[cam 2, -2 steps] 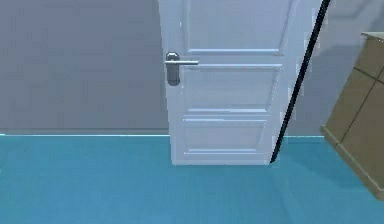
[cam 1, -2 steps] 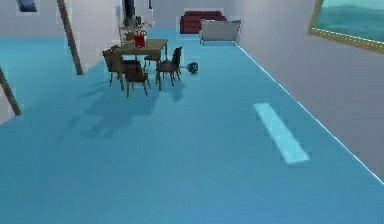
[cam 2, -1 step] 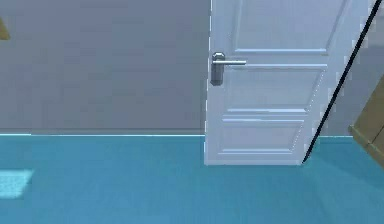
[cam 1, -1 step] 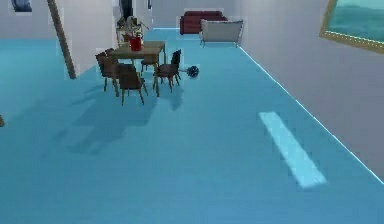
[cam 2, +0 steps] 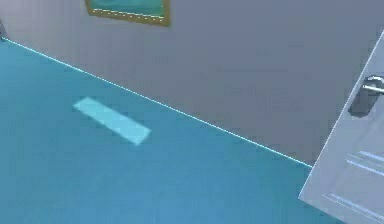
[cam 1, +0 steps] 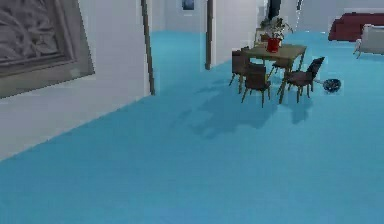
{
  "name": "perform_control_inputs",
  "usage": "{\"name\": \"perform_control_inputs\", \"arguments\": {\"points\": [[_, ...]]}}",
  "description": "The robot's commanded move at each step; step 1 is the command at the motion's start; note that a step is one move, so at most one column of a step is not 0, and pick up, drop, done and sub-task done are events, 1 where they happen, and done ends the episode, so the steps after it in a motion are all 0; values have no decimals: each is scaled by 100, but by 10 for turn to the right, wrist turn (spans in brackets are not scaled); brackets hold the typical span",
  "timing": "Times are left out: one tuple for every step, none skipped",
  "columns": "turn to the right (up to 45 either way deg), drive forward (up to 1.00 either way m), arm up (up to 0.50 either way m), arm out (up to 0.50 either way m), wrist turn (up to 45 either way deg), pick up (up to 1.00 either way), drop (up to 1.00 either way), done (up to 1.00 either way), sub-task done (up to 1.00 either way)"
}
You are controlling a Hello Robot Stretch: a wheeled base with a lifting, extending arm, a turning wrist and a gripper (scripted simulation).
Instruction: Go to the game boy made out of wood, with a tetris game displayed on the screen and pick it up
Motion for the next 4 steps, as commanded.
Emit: {"name": "perform_control_inputs", "arguments": {"points": [[0, 100, 0, 0, 0, 0, 0, 0, 0], [-30, 0, 0, 0, 0, 0, 0, 0, 0], [0, 100, 0, 0, 0, 0, 0, 0, 0], [0, 100, 0, 0, 0, 0, 0, 0, 0]]}}
